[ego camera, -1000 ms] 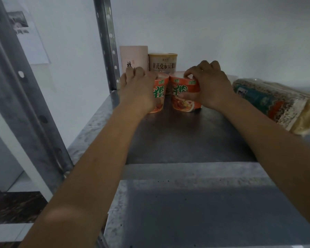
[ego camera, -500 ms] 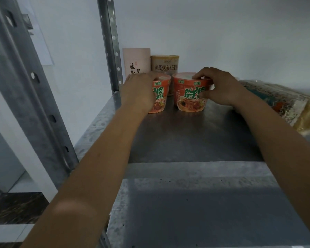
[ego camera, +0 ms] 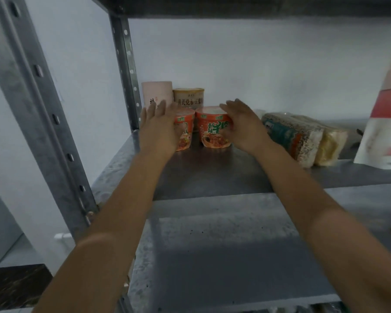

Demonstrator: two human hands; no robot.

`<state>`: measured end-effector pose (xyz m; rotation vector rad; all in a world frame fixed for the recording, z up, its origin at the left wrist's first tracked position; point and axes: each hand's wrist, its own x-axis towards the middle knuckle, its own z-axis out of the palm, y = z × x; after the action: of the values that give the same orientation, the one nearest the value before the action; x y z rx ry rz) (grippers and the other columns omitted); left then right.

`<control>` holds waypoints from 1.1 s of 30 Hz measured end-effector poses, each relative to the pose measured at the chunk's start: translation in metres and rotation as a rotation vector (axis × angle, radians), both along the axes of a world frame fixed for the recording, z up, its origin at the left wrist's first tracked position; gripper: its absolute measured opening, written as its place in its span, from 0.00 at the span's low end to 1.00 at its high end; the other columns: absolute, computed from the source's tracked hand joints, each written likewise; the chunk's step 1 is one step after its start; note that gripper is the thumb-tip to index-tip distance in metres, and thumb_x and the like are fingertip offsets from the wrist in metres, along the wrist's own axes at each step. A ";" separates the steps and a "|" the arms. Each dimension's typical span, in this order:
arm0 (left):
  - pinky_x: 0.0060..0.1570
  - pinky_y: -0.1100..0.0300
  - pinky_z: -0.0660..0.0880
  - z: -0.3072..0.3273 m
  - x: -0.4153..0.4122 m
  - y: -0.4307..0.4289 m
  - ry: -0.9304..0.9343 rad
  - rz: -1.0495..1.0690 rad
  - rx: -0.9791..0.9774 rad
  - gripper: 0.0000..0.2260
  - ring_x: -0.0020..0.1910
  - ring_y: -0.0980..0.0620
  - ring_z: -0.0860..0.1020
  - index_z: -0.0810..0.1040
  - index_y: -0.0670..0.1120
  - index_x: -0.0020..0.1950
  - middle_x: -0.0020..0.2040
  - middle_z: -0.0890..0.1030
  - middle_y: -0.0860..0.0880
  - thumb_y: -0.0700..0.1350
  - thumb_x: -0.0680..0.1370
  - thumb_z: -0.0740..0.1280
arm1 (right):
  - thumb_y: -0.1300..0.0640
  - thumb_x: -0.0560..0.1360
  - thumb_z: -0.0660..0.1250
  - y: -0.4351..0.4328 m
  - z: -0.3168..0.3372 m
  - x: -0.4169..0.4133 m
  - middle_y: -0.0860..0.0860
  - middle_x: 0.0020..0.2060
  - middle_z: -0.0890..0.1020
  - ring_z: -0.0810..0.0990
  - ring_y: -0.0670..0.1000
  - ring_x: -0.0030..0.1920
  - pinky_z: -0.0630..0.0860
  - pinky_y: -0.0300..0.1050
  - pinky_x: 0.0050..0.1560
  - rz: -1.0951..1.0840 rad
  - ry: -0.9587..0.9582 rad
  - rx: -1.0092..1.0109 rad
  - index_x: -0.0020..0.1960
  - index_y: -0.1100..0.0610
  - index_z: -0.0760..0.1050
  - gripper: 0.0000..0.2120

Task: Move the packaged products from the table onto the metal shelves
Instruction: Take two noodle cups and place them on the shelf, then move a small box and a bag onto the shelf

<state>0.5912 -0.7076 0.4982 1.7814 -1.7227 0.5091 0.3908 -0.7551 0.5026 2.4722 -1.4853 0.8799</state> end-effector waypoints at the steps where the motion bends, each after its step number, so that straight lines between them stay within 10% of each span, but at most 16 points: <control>1: 0.75 0.46 0.46 -0.004 -0.006 0.013 0.006 0.014 -0.044 0.23 0.76 0.41 0.55 0.62 0.47 0.76 0.77 0.60 0.43 0.51 0.81 0.59 | 0.55 0.76 0.67 0.015 -0.004 -0.003 0.55 0.75 0.63 0.55 0.55 0.76 0.53 0.56 0.75 -0.013 -0.020 -0.084 0.75 0.57 0.62 0.30; 6: 0.75 0.47 0.47 -0.063 -0.091 0.102 0.007 -0.140 -0.351 0.24 0.76 0.40 0.56 0.65 0.42 0.75 0.76 0.62 0.40 0.50 0.80 0.57 | 0.55 0.76 0.64 0.124 -0.054 -0.040 0.54 0.71 0.69 0.60 0.55 0.75 0.57 0.56 0.74 -0.006 -0.276 -0.427 0.69 0.59 0.71 0.23; 9: 0.74 0.46 0.52 -0.116 -0.166 0.151 -0.039 -0.302 -0.153 0.27 0.76 0.41 0.55 0.64 0.43 0.75 0.76 0.60 0.39 0.50 0.78 0.60 | 0.54 0.75 0.63 0.187 -0.095 -0.093 0.54 0.71 0.70 0.61 0.54 0.74 0.60 0.58 0.72 -0.221 -0.247 -0.348 0.68 0.57 0.72 0.22; 13: 0.68 0.47 0.56 -0.199 -0.248 0.212 -0.073 -0.590 0.248 0.28 0.70 0.41 0.64 0.69 0.43 0.70 0.70 0.71 0.38 0.52 0.71 0.60 | 0.49 0.70 0.69 0.284 -0.162 -0.170 0.54 0.69 0.72 0.63 0.55 0.73 0.66 0.59 0.67 -0.575 0.049 0.183 0.64 0.53 0.75 0.24; 17: 0.61 0.50 0.64 -0.269 -0.300 0.275 -0.274 -0.822 0.531 0.42 0.64 0.43 0.73 0.67 0.45 0.70 0.63 0.79 0.41 0.57 0.61 0.76 | 0.45 0.79 0.60 0.385 -0.216 -0.219 0.52 0.78 0.48 0.41 0.53 0.77 0.43 0.59 0.74 -0.731 0.025 0.798 0.78 0.53 0.54 0.31; 20: 0.72 0.49 0.60 -0.264 -0.334 0.305 -0.517 -0.963 0.844 0.43 0.75 0.45 0.60 0.46 0.48 0.78 0.77 0.58 0.43 0.61 0.74 0.67 | 0.37 0.69 0.68 0.438 -0.235 -0.230 0.54 0.70 0.71 0.57 0.51 0.73 0.63 0.62 0.67 -0.970 -0.027 0.906 0.68 0.54 0.74 0.33; 22: 0.76 0.52 0.46 -0.260 -0.354 0.315 -0.563 -1.096 0.847 0.33 0.78 0.48 0.44 0.37 0.48 0.78 0.79 0.42 0.47 0.59 0.82 0.51 | 0.40 0.73 0.67 0.461 -0.247 -0.235 0.54 0.74 0.65 0.54 0.54 0.76 0.56 0.61 0.71 -1.048 -0.037 0.893 0.73 0.55 0.67 0.33; 26: 0.76 0.51 0.44 -0.261 -0.396 0.328 -0.700 -1.230 0.822 0.31 0.78 0.49 0.41 0.38 0.48 0.78 0.79 0.41 0.48 0.60 0.82 0.47 | 0.38 0.54 0.81 0.503 -0.255 -0.250 0.55 0.62 0.79 0.73 0.53 0.66 0.74 0.59 0.60 -1.248 -0.216 0.935 0.61 0.56 0.79 0.40; 30: 0.75 0.51 0.43 -0.272 -0.433 0.339 -0.871 -1.390 0.758 0.34 0.78 0.49 0.43 0.39 0.48 0.78 0.79 0.43 0.49 0.65 0.79 0.43 | 0.44 0.81 0.56 0.539 -0.269 -0.261 0.51 0.78 0.45 0.41 0.52 0.77 0.41 0.54 0.75 -1.482 -0.403 0.957 0.79 0.53 0.44 0.33; 33: 0.71 0.47 0.60 -0.273 -0.456 0.348 -1.032 -1.521 0.739 0.39 0.75 0.46 0.60 0.58 0.45 0.77 0.77 0.60 0.46 0.67 0.77 0.35 | 0.43 0.81 0.53 0.563 -0.276 -0.260 0.50 0.78 0.42 0.39 0.53 0.77 0.40 0.54 0.75 -1.669 -0.499 0.965 0.79 0.52 0.41 0.33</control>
<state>0.1354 -0.3593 0.2253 -0.1397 -3.5500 0.0056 0.1311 -0.1921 0.2261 0.2305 -3.5170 0.3108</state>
